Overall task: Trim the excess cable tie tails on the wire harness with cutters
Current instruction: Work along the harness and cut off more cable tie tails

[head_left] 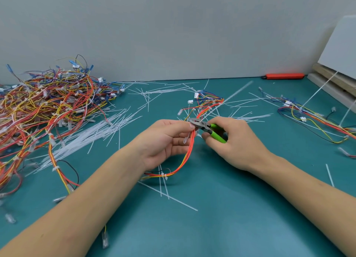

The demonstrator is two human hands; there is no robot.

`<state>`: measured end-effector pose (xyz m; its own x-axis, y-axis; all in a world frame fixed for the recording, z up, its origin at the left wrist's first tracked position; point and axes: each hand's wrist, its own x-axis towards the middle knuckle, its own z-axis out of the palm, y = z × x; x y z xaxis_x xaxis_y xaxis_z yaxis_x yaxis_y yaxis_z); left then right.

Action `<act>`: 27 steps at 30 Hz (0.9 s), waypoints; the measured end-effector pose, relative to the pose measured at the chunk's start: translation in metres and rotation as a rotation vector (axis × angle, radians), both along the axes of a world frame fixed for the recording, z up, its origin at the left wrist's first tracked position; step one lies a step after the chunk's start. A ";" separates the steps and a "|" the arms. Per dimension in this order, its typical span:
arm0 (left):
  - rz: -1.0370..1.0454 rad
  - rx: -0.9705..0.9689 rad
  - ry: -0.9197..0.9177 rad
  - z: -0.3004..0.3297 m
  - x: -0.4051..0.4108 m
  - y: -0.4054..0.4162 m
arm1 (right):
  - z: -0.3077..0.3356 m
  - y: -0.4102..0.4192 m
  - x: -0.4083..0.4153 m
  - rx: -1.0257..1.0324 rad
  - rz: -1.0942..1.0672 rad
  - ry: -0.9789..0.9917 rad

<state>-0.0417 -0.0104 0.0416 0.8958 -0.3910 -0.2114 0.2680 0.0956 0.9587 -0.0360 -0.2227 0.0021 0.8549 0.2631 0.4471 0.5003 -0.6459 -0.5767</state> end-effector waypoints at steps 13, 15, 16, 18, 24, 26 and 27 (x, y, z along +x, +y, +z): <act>-0.004 0.002 -0.004 0.000 -0.001 0.000 | 0.000 0.000 -0.001 -0.008 -0.027 0.009; 0.001 0.002 0.000 0.000 0.000 0.000 | 0.002 0.001 -0.002 -0.004 -0.016 -0.001; 0.000 -0.002 -0.001 -0.001 0.000 0.000 | 0.002 0.002 -0.002 -0.002 -0.013 -0.005; -0.005 -0.013 -0.002 -0.001 0.000 0.000 | 0.001 0.001 -0.002 0.000 -0.011 -0.005; -0.040 -0.023 -0.031 0.000 0.000 0.000 | -0.004 0.000 -0.001 -0.037 -0.057 0.017; -0.046 -0.025 -0.038 0.000 0.000 0.000 | -0.004 0.000 -0.001 -0.035 -0.059 0.019; -0.043 -0.023 -0.038 0.000 0.000 0.000 | -0.004 0.000 -0.001 -0.027 -0.052 0.021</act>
<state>-0.0416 -0.0105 0.0419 0.8850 -0.4340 -0.1683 0.2361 0.1069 0.9658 -0.0374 -0.2228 -0.0015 0.8767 0.2299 0.4225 0.4539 -0.6861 -0.5685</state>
